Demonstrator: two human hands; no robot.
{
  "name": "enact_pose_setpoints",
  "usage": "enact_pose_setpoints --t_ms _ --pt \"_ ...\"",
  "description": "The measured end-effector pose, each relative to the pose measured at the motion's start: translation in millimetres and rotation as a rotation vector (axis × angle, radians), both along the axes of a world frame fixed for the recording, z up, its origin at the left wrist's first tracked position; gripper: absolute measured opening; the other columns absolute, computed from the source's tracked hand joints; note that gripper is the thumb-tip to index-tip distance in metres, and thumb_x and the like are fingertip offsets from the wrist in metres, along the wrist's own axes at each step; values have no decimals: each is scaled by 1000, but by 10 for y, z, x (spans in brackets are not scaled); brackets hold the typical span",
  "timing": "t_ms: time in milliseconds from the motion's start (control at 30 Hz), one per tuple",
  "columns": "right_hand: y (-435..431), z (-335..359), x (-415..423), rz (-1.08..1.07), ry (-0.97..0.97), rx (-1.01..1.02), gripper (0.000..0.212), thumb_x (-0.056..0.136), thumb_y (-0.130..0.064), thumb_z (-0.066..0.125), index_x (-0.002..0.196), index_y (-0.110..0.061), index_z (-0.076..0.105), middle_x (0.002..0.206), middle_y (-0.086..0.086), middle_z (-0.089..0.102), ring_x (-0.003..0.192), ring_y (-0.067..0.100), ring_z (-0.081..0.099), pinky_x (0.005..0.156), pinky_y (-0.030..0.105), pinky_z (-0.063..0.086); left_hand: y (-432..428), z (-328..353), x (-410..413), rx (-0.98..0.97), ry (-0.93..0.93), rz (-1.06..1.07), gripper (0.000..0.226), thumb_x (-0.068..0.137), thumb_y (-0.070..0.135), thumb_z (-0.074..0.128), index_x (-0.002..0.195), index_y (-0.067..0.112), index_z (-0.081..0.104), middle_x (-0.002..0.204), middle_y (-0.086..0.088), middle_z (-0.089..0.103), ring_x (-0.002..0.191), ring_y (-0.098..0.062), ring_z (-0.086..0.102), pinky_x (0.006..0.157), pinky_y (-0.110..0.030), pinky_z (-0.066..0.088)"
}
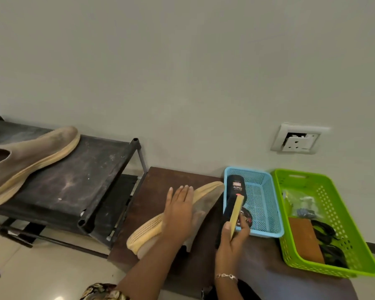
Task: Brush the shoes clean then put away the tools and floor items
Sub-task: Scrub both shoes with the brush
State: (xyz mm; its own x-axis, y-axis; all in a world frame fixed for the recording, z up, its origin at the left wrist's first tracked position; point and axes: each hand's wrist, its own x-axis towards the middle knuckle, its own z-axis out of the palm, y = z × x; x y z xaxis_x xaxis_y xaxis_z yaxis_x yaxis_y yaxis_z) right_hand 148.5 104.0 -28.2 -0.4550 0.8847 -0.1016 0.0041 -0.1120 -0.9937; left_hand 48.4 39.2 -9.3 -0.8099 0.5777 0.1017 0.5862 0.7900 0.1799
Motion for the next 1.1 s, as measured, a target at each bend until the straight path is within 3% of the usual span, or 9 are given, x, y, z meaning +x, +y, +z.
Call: enact_pose_setpoints --t_ms 100,233,367,467,533,733,867,967,1100 --pt "45 -46 0 46 17 25 40 92 0 48 131 -7 40 103 -25 44 82 -31 46 67 -5 35 420 32 -110 59 4 -33 65 94 41 44 146 12 18 152 -3 25 142 -14 16 116 -30 -5" --pt "112 -100 0 40 38 -25 41 92 0 47 130 -12 40 102 -26 44 82 -32 46 65 -4 36 768 -24 -217 19 -34 5 61 92 33 52 142 8 27 146 -7 36 137 -19 28 117 -32 3" --pt "120 -44 4 35 67 -13 40 91 -4 52 124 -22 40 104 -24 47 84 -29 48 67 -5 36 835 -28 -270 61 -46 84 28 90 19 55 118 15 52 120 -3 60 113 -18 52 109 -28 25" --pt "88 -43 18 42 70 -7 41 80 -30 52 118 -33 39 111 -18 50 90 -20 52 72 -4 37 728 151 -287 164 -156 152 31 87 24 62 117 17 56 115 -2 63 106 -17 57 91 -28 43" --pt "57 -61 55 66 36 6 43 75 -40 48 118 -40 39 117 -7 53 98 3 56 73 0 39 559 358 -284 286 -186 181 32 84 23 66 115 17 60 110 -1 65 100 -16 60 84 -25 45" --pt "-89 157 245 180 -39 126 39 71 -50 47 109 -54 38 125 4 54 108 25 54 85 32 40 -224 1080 -180 745 -256 222 29 72 12 76 100 13 68 91 4 68 85 -12 62 80 -30 51" --pt "-257 542 388 223 -34 353 39 72 -52 47 104 -71 36 122 0 58 102 18 57 83 32 45 -678 1256 18 895 -276 210 28 70 6 76 95 16 68 90 5 70 86 -10 64 80 -32 54" --pt "-404 941 366 327 11 735 38 83 -55 46 118 -62 33 123 -14 50 106 4 50 91 33 44 -842 1284 159 965 -296 221 28 69 2 76 89 20 68 86 5 70 84 -11 66 78 -32 55" --pt "-603 1375 173 497 -133 1243 47 85 -44 37 132 -44 34 95 -3 55 76 15 57 54 26 48 -917 1307 314 979 -254 276 25 77 1 66 77 26 63 73 7 67 73 -11 65 66 -28 53"
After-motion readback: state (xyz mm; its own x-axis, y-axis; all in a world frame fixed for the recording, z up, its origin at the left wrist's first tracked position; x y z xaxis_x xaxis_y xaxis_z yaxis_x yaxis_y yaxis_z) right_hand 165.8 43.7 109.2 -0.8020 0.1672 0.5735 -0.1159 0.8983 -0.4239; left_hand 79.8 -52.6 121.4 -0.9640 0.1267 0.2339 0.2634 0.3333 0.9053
